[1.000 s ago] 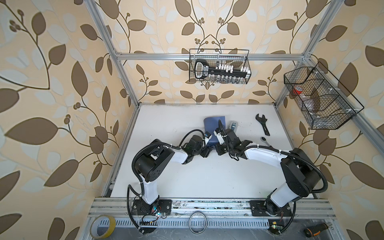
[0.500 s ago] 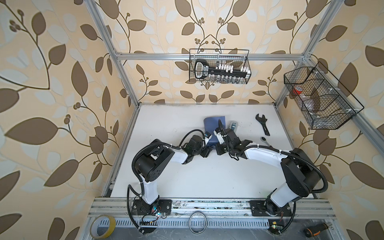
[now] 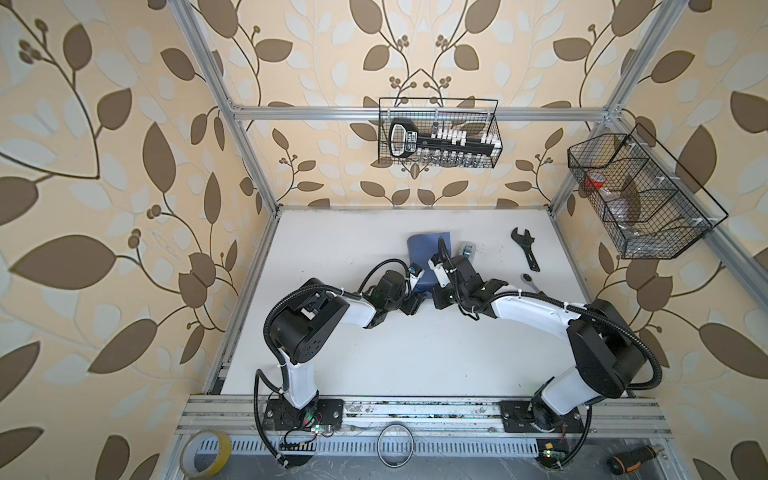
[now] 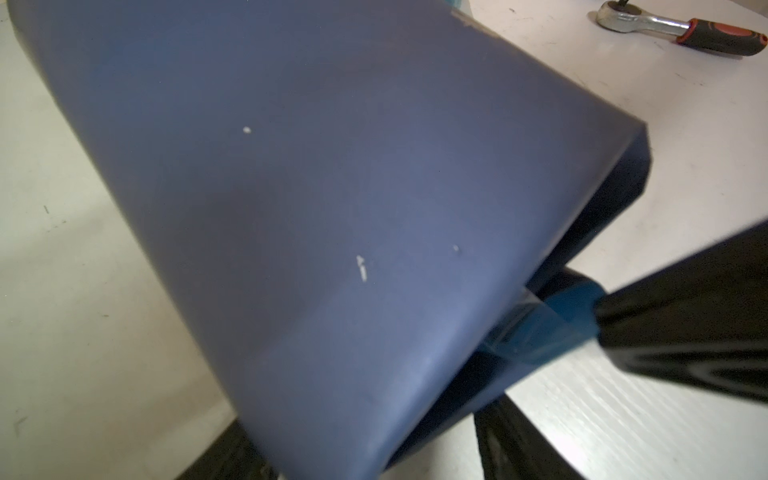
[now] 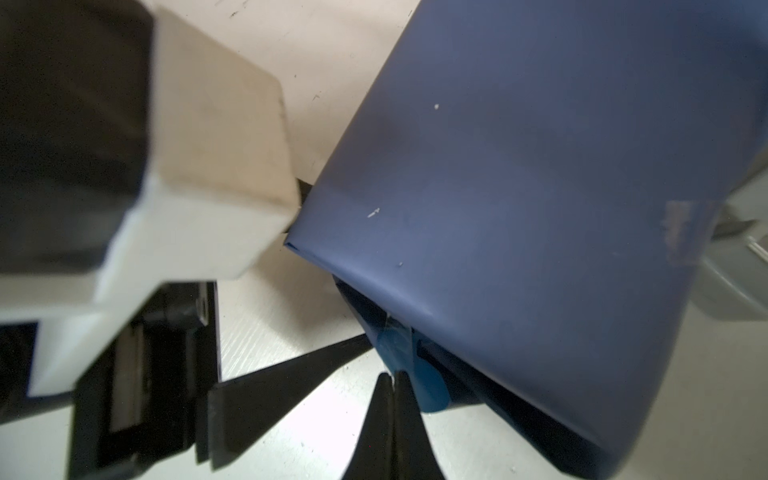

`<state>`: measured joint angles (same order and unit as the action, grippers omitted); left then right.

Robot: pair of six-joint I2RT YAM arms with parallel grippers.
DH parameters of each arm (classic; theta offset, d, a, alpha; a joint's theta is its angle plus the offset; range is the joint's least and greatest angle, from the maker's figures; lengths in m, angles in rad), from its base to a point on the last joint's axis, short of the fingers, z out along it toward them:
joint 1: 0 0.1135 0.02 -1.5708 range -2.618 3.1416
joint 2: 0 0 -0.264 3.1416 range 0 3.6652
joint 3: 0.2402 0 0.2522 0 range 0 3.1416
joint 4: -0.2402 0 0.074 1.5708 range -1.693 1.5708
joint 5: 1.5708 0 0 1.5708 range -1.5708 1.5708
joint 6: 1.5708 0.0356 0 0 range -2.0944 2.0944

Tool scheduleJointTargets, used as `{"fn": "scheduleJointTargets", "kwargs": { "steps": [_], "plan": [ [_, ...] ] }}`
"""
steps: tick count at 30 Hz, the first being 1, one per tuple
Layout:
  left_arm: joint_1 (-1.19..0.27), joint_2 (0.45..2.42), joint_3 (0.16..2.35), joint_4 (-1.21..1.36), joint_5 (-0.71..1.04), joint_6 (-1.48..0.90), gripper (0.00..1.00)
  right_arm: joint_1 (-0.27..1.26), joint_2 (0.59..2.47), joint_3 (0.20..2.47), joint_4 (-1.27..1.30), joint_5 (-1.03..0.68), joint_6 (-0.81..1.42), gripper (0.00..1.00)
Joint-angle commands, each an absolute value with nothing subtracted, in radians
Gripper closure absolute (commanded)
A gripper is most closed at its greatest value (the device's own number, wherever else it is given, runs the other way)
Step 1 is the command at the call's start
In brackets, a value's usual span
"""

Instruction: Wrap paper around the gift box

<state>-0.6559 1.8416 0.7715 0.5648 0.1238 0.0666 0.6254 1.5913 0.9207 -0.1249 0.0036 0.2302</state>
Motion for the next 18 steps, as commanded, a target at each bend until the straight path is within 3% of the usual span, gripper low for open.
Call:
{"fn": "scheduleJointTargets", "kwargs": {
  "steps": [1, 18],
  "plan": [
    [-0.663, 1.833, 0.801, 0.585, 0.128, 0.052, 0.3, 0.622, 1.569, 0.954, -0.139, -0.006, 0.21, 1.0],
    [-0.662, 1.84, 0.803, 0.589, 0.133, 0.048, 0.3, 0.585, 1.551, 0.93, -0.106, -0.037, 0.236, 1.0]
  ]
}}
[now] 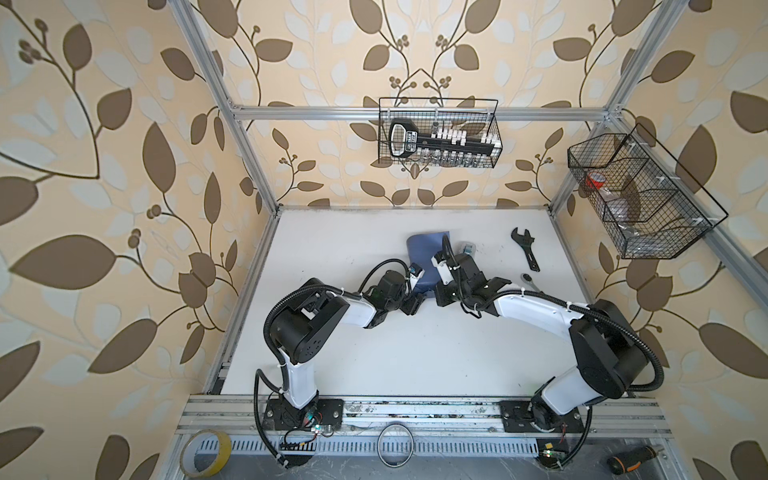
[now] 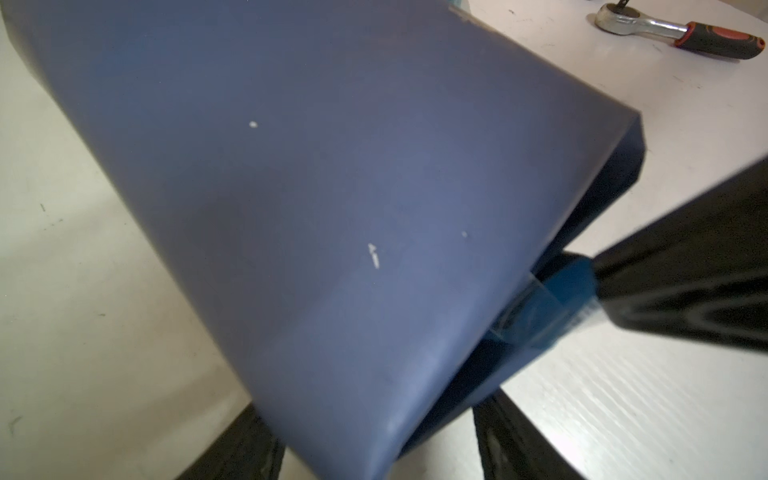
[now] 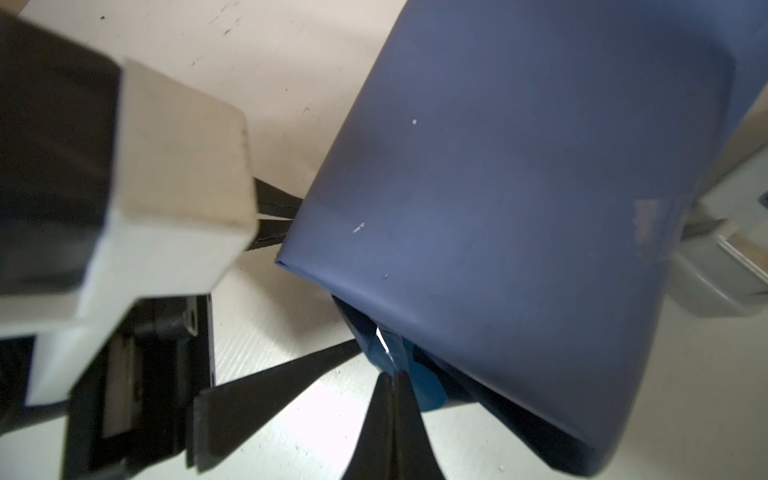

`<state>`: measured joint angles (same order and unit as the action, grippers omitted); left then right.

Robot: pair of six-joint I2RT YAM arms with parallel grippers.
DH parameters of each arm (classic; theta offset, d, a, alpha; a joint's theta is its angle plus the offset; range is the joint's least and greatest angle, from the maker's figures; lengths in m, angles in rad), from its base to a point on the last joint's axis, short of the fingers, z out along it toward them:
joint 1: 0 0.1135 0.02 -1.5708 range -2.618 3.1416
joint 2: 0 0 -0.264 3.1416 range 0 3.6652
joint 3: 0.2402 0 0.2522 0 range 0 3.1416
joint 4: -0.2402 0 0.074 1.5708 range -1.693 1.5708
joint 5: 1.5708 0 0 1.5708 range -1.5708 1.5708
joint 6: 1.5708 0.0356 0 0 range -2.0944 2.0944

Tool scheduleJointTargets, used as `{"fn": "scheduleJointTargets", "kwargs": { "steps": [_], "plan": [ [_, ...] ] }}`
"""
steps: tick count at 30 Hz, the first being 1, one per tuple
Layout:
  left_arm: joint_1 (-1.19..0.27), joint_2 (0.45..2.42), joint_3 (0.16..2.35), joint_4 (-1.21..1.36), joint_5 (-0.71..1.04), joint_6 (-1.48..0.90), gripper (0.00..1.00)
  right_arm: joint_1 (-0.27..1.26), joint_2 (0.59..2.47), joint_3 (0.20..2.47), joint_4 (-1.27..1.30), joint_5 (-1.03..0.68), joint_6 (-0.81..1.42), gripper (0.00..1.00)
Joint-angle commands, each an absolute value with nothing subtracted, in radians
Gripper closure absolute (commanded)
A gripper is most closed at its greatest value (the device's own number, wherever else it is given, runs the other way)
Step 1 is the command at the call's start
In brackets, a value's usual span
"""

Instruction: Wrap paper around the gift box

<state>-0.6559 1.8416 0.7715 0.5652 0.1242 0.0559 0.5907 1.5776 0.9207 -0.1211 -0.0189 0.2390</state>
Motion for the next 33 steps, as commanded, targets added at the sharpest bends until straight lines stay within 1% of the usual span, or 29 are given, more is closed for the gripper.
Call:
{"fn": "scheduleJointTargets", "kwargs": {
  "steps": [1, 12, 15, 19, 20, 33],
  "plan": [
    [-0.662, 1.839, 0.802, 0.59, 0.133, 0.048, 0.3, 0.583, 1.548, 0.926, -0.101, -0.037, 0.236, 1.0],
    [-0.663, 1.838, 0.808, 0.585, 0.135, 0.044, 0.3, 0.583, 1.524, 0.899, -0.089, -0.055, 0.205, 1.0],
    [-0.663, 1.837, 0.808, 0.587, 0.135, 0.042, 0.3, 0.582, 1.495, 0.872, -0.083, -0.031, 0.177, 0.85],
    [-0.662, 1.837, 0.807, 0.588, 0.135, 0.042, 0.3, 0.582, 1.499, 0.856, -0.068, -0.034, 0.151, 0.72],
    [-0.661, 1.837, 0.806, 0.588, 0.136, 0.041, 0.3, 0.583, 1.503, 0.856, -0.063, -0.042, 0.147, 0.71],
    [-0.663, 1.833, 0.804, 0.588, 0.136, 0.046, 0.3, 0.601, 1.593, 0.878, -0.042, -0.04, 0.116, 0.7]
  ]
}}
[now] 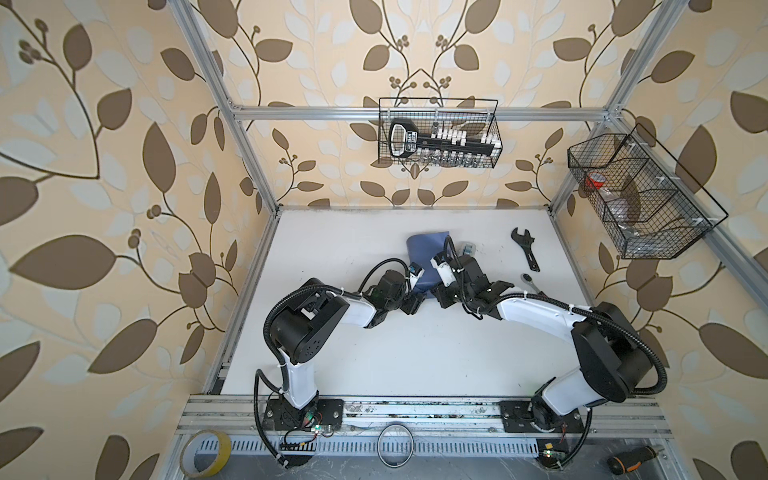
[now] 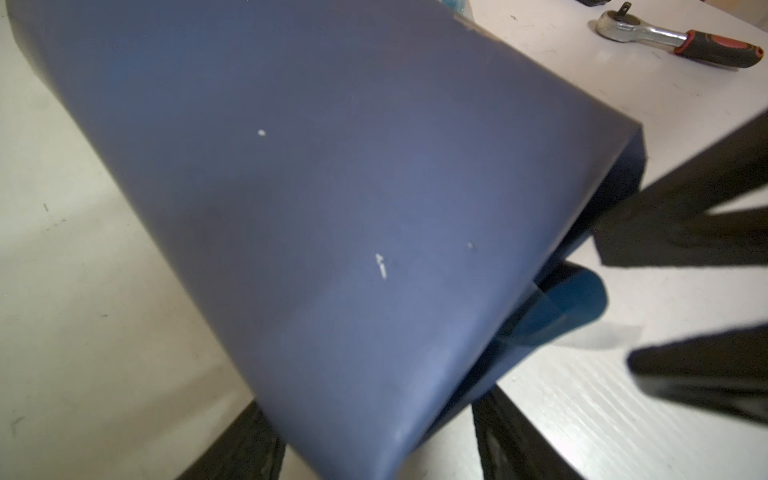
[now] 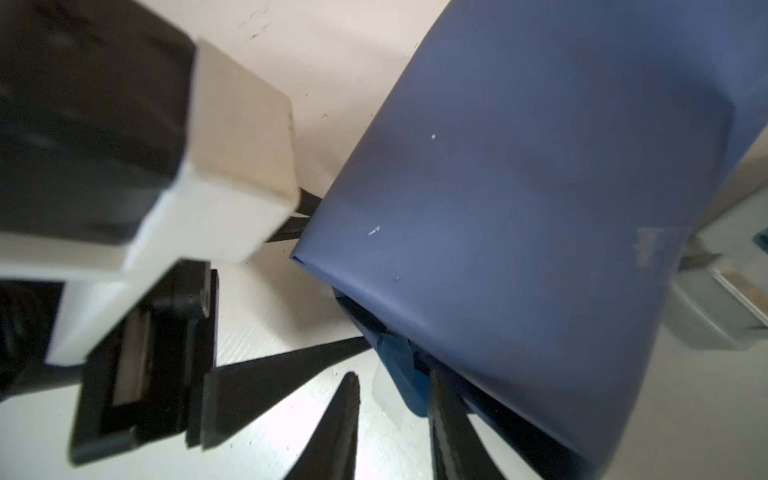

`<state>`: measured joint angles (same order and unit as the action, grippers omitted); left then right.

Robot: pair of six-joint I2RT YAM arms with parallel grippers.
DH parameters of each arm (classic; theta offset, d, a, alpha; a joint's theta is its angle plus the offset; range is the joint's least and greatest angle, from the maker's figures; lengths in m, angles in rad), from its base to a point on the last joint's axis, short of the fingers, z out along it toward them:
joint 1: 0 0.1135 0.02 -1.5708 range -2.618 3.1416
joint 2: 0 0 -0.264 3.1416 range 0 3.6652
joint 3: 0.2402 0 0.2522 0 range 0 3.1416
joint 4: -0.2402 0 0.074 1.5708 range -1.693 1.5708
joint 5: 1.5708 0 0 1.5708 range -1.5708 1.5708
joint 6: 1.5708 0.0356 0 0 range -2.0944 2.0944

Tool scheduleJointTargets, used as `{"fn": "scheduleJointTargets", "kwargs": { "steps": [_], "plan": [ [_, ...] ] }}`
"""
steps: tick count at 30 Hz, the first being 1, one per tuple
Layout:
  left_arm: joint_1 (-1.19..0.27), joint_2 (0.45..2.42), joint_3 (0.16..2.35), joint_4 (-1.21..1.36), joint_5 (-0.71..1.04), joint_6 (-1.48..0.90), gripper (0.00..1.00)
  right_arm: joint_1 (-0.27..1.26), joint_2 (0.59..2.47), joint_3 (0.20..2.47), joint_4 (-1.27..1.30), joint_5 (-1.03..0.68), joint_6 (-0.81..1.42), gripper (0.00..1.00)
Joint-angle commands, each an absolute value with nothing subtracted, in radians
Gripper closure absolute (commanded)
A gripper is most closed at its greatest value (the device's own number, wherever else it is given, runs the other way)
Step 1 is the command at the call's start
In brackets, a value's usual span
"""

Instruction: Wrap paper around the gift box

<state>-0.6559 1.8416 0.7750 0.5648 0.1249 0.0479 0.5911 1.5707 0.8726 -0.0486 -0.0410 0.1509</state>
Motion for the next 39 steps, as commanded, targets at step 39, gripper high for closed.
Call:
{"fn": "scheduleJointTargets", "kwargs": {
  "steps": [39],
  "plan": [
    [-0.66, 1.832, 0.803, 0.584, 0.139, 0.051, 0.3, 0.603, 1.6, 0.917, -0.066, -0.011, 0.096, 0.89]
  ]
}}
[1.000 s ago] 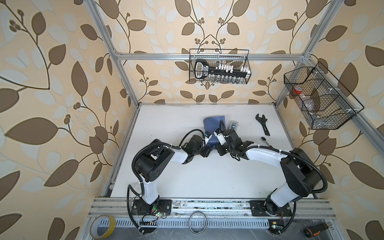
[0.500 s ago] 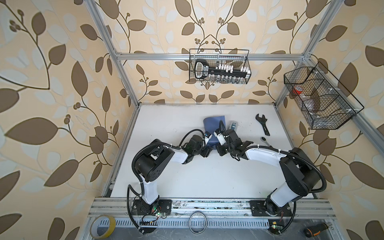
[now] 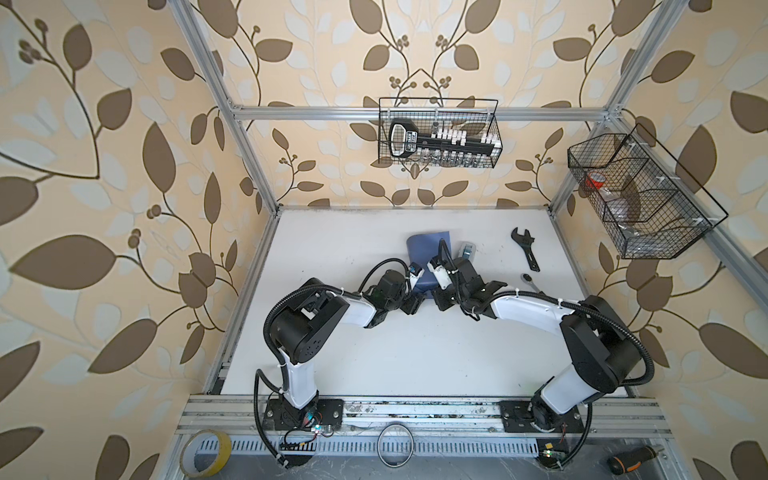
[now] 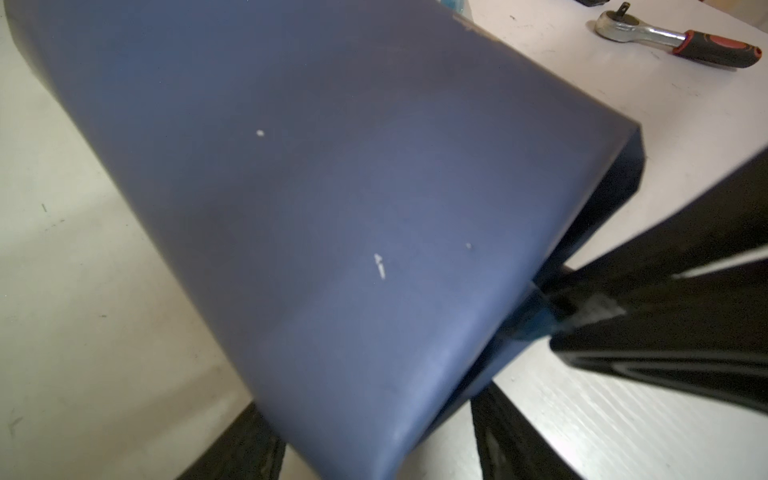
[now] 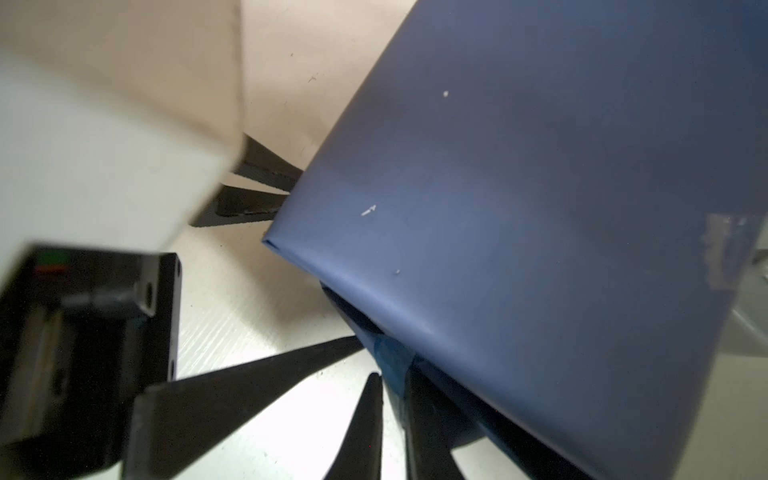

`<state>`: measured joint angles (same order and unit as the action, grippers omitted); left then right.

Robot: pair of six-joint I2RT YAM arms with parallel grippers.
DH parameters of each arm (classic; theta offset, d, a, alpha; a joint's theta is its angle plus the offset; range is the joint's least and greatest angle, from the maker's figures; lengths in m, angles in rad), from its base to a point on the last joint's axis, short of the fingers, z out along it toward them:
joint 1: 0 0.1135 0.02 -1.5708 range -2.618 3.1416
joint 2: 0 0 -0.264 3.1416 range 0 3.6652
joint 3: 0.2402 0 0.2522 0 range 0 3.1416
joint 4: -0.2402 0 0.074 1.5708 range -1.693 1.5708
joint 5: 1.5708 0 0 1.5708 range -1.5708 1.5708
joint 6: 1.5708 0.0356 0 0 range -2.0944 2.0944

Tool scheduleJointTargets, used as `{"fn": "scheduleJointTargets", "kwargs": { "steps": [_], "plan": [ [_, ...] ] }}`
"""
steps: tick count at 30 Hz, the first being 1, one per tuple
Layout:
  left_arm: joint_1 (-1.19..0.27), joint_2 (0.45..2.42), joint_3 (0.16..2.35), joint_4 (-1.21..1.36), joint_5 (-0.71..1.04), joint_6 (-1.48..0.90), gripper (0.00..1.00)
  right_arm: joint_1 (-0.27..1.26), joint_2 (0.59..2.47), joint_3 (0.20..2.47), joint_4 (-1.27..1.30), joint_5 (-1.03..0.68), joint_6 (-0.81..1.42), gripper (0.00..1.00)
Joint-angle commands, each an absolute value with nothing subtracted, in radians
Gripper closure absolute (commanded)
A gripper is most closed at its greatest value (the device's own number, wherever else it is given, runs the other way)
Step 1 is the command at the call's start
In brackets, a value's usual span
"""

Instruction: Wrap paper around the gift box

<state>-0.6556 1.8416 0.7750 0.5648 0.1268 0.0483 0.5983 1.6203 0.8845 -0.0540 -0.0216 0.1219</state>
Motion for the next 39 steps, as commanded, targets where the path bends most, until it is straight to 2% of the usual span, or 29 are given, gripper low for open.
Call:
{"fn": "scheduleJointTargets", "kwargs": {
  "steps": [1, 17, 25, 39],
  "plan": [
    [-0.66, 1.832, 0.803, 0.585, 0.139, 0.051, 0.3, 0.603, 1.6, 0.917, -0.066, -0.011, 0.096, 0.89],
    [-0.66, 1.83, 0.803, 0.586, 0.141, 0.051, 0.3, 0.604, 1.588, 0.928, -0.082, -0.002, 0.089, 0.9],
    [-0.66, 1.829, 0.802, 0.585, 0.139, 0.051, 0.3, 0.604, 1.588, 0.933, -0.089, -0.003, 0.087, 0.98],
    [-0.659, 1.832, 0.804, 0.586, 0.138, 0.048, 0.3, 0.603, 1.583, 0.954, -0.108, -0.009, 0.079, 1.0]
  ]
}}
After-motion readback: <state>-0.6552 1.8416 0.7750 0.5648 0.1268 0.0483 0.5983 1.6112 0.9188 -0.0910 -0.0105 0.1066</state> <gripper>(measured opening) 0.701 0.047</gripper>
